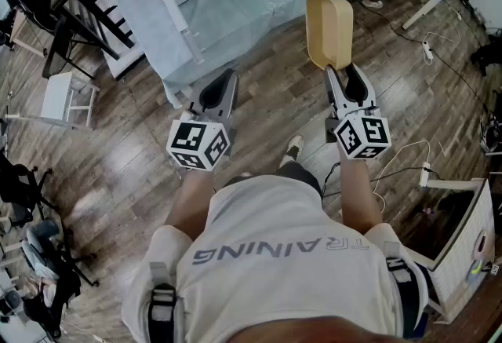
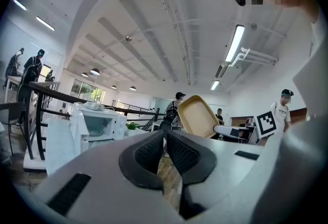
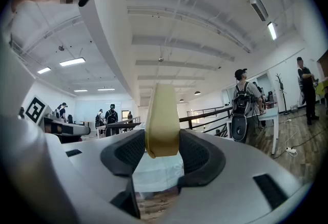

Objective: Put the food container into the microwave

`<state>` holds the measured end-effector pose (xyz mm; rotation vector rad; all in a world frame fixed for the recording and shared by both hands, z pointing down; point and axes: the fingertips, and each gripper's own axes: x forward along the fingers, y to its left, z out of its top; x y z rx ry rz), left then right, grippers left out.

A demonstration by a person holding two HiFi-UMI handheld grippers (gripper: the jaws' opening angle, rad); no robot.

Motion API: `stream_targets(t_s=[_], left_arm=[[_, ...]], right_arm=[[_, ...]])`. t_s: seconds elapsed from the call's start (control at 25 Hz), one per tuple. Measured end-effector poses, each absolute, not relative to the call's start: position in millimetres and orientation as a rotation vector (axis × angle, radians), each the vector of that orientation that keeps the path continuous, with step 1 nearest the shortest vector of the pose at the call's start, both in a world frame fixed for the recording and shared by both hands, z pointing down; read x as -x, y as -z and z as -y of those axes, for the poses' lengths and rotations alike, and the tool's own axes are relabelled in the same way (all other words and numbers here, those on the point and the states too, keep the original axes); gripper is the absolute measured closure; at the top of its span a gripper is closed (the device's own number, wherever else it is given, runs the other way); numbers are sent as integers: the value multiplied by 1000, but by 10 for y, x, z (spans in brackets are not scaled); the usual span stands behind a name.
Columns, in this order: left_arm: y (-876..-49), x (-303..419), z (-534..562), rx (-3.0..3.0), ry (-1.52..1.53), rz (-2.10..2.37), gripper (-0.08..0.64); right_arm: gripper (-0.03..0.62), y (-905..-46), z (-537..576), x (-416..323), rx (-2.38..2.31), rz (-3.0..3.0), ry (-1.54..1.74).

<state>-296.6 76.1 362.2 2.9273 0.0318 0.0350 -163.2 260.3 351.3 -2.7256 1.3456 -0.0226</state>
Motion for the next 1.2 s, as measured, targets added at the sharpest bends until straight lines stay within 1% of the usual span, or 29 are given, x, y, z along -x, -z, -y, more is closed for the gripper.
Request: stream_targets(t_s=[0.72,1.0,1.2], left_arm=[[-3740,2839,-672,-2901,-78,-43,512],[-3787,2645,-596,-2894,-98,-36,512],[-3762,2307,-581,-2896,-100,-18,512]], right_arm=[[368,-3622,-2511,1528,2687,-1339,67],[368,-3649,-2402,1320,2671,-1358,88],[368,-3643,-2353,960,2647,-1391,104]])
